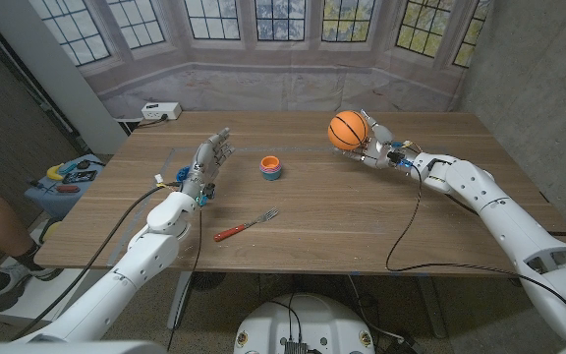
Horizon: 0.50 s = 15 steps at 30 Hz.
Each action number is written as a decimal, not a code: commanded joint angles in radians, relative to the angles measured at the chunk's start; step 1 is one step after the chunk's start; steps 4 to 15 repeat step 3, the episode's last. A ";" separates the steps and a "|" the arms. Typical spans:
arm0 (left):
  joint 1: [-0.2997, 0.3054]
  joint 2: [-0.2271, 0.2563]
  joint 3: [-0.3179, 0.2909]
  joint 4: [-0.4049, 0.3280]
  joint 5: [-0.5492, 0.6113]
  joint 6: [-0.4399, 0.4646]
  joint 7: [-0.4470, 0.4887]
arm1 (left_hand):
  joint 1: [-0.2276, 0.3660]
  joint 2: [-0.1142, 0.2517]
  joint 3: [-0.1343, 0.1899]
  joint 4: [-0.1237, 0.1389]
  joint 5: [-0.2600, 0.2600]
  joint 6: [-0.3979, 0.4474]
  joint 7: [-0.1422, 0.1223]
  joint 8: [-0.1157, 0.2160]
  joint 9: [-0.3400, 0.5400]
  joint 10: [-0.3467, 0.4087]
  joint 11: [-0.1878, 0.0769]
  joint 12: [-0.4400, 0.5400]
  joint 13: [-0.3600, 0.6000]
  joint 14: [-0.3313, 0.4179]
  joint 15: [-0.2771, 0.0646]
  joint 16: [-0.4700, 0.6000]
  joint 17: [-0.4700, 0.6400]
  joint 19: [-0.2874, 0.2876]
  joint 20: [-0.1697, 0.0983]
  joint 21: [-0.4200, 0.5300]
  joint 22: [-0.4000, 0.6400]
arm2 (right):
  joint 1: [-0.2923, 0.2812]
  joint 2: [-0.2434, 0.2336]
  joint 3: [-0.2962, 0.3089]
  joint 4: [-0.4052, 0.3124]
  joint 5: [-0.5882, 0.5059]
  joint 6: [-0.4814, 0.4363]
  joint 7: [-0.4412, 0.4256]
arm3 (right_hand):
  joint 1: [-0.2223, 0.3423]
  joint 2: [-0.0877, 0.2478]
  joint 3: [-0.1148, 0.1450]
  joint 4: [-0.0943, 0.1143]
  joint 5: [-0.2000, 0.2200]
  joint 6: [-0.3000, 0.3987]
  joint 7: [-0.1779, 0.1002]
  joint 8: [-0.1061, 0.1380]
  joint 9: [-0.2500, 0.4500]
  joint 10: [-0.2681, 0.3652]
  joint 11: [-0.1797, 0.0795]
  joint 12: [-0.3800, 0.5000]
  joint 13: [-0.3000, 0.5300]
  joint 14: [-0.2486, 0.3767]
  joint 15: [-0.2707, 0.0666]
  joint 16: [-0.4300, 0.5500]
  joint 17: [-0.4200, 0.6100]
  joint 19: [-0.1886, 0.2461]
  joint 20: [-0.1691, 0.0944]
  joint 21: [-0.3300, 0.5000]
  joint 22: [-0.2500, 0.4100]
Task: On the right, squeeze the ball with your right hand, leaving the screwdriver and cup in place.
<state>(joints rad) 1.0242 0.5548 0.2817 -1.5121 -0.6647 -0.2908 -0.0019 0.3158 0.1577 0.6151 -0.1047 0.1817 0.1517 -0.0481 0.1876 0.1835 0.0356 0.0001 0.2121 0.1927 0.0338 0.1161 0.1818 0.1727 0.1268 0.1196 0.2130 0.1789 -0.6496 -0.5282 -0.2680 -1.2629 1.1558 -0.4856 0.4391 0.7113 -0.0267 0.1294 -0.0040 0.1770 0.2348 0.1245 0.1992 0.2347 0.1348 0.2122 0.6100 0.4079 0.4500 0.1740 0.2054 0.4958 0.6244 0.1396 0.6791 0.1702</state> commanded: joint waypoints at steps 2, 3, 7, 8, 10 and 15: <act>-0.028 -0.011 0.011 0.024 -0.002 0.006 -0.013 | -0.004 0.000 0.002 -0.005 0.007 0.011 0.001 0.002 0.004 0.005 0.004 -0.001 0.003 0.003 0.012 -0.001 0.002 0.009 0.002 -0.001 0.004 | 0.009 0.012 0.009 0.030 0.005 0.004 0.024 | -0.015 0.003 -0.003 0.001 0.000 -0.005 -0.001 -0.001 0.001 -0.011 0.002 -0.007 0.001 -0.015 0.000 -0.001 0.001 -0.002 0.013 -0.008 0.004; -0.031 -0.012 0.013 0.028 -0.001 0.004 -0.015 | -0.004 0.000 0.002 -0.005 0.007 0.011 0.000 0.002 0.004 0.005 0.004 -0.001 0.003 0.003 0.012 -0.001 0.002 0.009 0.002 -0.001 0.004 | 0.009 0.012 0.010 0.030 0.005 0.004 0.024 | -0.016 0.003 -0.003 0.001 0.000 -0.006 0.000 -0.001 0.001 -0.011 0.003 -0.007 0.001 -0.016 0.000 -0.001 0.001 -0.002 0.013 -0.009 0.004; -0.031 -0.012 0.013 0.028 -0.001 0.004 -0.015 | -0.004 0.000 0.002 -0.005 0.007 0.011 0.000 0.002 0.004 0.005 0.004 -0.001 0.003 0.003 0.012 -0.001 0.002 0.009 0.002 -0.001 0.004 | 0.009 0.012 0.010 0.030 0.005 0.004 0.024 | -0.016 0.003 -0.003 0.001 0.000 -0.006 0.000 -0.001 0.001 -0.011 0.003 -0.007 0.001 -0.016 0.000 -0.001 0.001 -0.002 0.013 -0.009 0.004; -0.031 -0.012 0.013 0.028 -0.001 0.004 -0.015 | -0.004 0.000 0.002 -0.005 0.007 0.011 0.000 0.002 0.004 0.005 0.004 -0.001 0.003 0.003 0.012 -0.001 0.002 0.009 0.002 -0.001 0.004 | 0.009 0.012 0.010 0.030 0.005 0.004 0.024 | -0.016 0.003 -0.003 0.001 0.000 -0.006 0.000 -0.001 0.001 -0.011 0.003 -0.007 0.001 -0.016 0.000 -0.001 0.001 -0.002 0.013 -0.009 0.004; -0.031 -0.012 0.013 0.028 -0.001 0.004 -0.015 | -0.004 0.000 0.002 -0.005 0.007 0.011 0.000 0.002 0.004 0.005 0.004 -0.001 0.003 0.003 0.012 -0.001 0.002 0.009 0.002 -0.001 0.004 | 0.009 0.012 0.010 0.030 0.005 0.004 0.024 | -0.016 0.003 -0.003 0.001 0.000 -0.006 0.000 -0.001 0.001 -0.011 0.003 -0.007 0.001 -0.016 0.000 -0.001 0.001 -0.002 0.013 -0.009 0.004; -0.031 -0.012 0.013 0.028 -0.001 0.004 -0.015 | -0.004 0.000 0.002 -0.005 0.007 0.011 0.000 0.002 0.004 0.005 0.004 -0.001 0.003 0.003 0.012 -0.001 0.002 0.009 0.002 -0.001 0.004 | 0.009 0.012 0.010 0.030 0.005 0.004 0.024 | -0.016 0.003 -0.003 0.001 0.000 -0.006 0.000 -0.001 0.001 -0.011 0.003 -0.007 0.001 -0.016 0.000 -0.001 0.001 -0.002 0.013 -0.009 0.004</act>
